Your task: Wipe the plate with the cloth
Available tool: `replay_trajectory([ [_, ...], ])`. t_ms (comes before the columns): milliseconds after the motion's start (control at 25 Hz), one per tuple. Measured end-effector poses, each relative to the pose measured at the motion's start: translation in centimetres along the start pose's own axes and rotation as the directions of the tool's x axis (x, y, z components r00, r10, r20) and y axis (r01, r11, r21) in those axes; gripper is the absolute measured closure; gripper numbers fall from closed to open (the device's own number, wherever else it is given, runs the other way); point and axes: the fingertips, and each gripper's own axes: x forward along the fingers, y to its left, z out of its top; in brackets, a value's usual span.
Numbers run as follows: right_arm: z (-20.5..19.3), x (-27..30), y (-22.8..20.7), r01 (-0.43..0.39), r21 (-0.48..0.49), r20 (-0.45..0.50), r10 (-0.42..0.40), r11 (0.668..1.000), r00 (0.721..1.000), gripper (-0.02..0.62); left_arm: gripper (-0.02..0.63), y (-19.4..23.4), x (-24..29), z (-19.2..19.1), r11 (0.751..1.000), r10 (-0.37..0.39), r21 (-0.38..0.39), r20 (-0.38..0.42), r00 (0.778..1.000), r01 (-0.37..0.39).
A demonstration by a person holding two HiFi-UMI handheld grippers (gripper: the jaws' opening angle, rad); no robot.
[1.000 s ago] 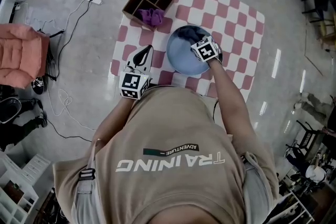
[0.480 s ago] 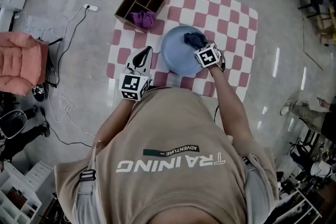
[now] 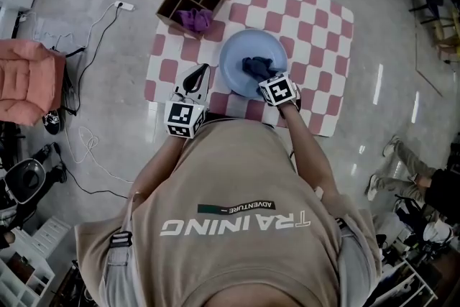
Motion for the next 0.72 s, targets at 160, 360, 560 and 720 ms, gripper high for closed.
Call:
replay_trajectory([
  [160,0.9,0.8,3.0,-0.036,-0.044,0.006,0.036,0.998,0.999,0.46,0.594,0.2,-0.4,-0.2,1.0,0.003,-0.007,0.0,1.0,-0.003],
  [360,3.2,2.3,6.1,-0.069,-0.129,0.027,0.073,0.989,0.997,0.46,0.594,0.6,-0.5,0.0,1.0,0.008,-0.021,0.01,1.0,-0.008],
  [560,4.5,2.6,7.0,-0.076,-0.173,0.013,0.08,0.982,0.997,0.46,0.594,1.3,-0.6,0.3,0.999,0.024,-0.043,0.024,0.999,-0.023],
  [720,5.7,1.9,6.2,-0.057,-0.133,0.089,0.069,0.989,0.994,0.46,0.594,2.1,-0.8,0.3,0.998,0.029,-0.049,0.02,0.999,-0.028],
])
